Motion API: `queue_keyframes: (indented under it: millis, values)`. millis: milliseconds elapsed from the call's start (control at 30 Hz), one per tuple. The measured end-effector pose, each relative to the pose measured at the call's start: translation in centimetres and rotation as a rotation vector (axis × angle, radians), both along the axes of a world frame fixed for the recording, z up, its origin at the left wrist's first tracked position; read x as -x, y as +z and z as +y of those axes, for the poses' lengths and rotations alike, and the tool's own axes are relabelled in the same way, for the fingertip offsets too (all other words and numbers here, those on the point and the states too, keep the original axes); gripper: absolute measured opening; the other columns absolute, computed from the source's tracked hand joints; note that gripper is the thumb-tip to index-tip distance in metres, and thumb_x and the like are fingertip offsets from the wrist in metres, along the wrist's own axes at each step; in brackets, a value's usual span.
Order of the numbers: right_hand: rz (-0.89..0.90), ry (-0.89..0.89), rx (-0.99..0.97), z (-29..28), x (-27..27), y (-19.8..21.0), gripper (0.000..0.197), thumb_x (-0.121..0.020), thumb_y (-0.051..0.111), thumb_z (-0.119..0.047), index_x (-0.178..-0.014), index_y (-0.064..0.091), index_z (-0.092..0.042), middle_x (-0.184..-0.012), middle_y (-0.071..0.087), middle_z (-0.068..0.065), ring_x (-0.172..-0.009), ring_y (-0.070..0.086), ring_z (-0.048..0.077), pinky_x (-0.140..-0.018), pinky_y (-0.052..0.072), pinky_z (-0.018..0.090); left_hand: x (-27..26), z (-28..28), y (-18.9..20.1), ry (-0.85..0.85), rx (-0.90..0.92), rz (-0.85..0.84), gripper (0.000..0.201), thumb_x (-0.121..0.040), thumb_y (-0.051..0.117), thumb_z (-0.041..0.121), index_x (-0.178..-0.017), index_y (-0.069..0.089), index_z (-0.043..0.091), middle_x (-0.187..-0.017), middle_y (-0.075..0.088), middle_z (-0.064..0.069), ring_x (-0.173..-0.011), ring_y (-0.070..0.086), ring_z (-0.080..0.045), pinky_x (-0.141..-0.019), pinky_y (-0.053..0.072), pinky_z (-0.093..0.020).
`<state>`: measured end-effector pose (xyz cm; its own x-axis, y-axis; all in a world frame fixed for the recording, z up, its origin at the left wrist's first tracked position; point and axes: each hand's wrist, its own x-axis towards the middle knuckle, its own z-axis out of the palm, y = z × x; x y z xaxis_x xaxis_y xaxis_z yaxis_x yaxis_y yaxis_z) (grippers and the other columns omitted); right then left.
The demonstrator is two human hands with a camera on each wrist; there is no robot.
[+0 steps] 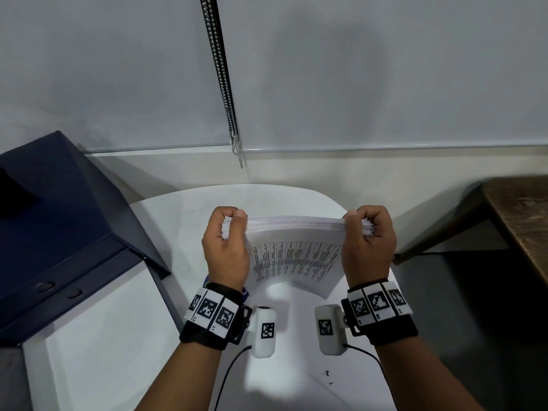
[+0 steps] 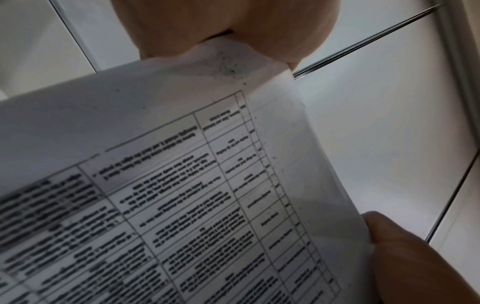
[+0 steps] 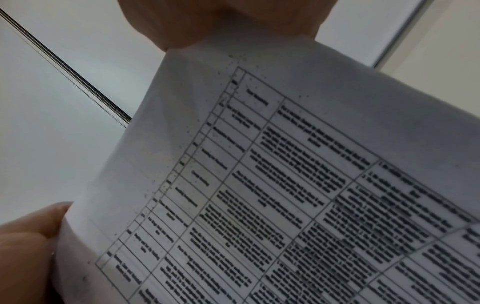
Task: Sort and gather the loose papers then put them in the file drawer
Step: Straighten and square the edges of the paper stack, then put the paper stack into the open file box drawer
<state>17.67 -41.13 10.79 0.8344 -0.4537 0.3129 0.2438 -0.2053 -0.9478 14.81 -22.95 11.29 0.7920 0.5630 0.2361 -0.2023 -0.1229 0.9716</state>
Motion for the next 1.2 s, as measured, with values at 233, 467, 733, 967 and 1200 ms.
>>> queue_keyframes:
  millis: [233,467,733,967,1200]
  values:
    - [0.029,0.039,-0.015,0.0,0.1,0.1,0.006,-0.088,0.055,-0.01,-0.082,0.056,-0.011,-0.072,0.067,0.001,-0.068,0.063,0.013,-0.065,0.05,0.024,-0.1,0.4,-0.3,-0.009,0.023,-0.005,0.02,-0.088,0.049,0.018,-0.082,0.055,-0.001,-0.064,0.048,0.005,-0.054,0.044,0.001,-0.055,0.035,-0.009]
    - [0.047,0.001,-0.024,0.6,0.1,0.5,0.037,-0.094,0.054,-0.021,-0.065,0.045,0.0,-0.055,0.042,0.017,-0.052,0.038,0.008,-0.051,0.033,0.023,-0.8,0.3,-0.8,0.098,-0.08,0.028,0.048,-0.095,0.042,0.046,-0.074,0.049,0.004,-0.059,0.041,0.004,-0.054,0.038,-0.011,-0.056,0.035,-0.027]
    - [0.148,-0.08,0.038,0.0,-0.2,2.0,0.042,-0.091,0.05,-0.021,-0.056,0.035,-0.005,-0.052,0.032,0.003,-0.049,0.029,0.011,-0.045,0.025,0.017,-0.6,0.6,-0.9,-0.009,-0.023,-0.026,0.039,-0.089,0.045,0.058,-0.079,0.051,0.021,-0.074,0.057,-0.003,-0.071,0.053,-0.012,-0.07,0.042,-0.031]
    - [0.126,-0.111,-0.108,-1.1,-0.8,5.6,0.046,-0.095,0.054,-0.023,-0.06,0.038,0.003,-0.05,0.024,-0.003,-0.044,0.024,0.008,-0.041,0.023,0.022,3.8,1.9,-2.3,-0.47,-0.045,0.307,0.066,-0.062,0.089,0.037,-0.117,0.057,0.019,-0.106,0.074,0.001,-0.1,0.071,-0.012,-0.089,0.057,-0.045]
    - [0.016,0.161,-0.141,-1.8,0.5,8.5,0.042,-0.079,0.056,-0.069,-0.078,0.05,-0.028,-0.067,0.048,0.005,-0.057,0.044,0.02,-0.052,0.041,0.028,4.9,1.6,1.2,-0.316,-0.038,0.211,0.029,-0.078,0.078,0.01,-0.104,0.066,0.017,-0.096,0.076,0.008,-0.091,0.072,-0.009,-0.08,0.058,-0.026]
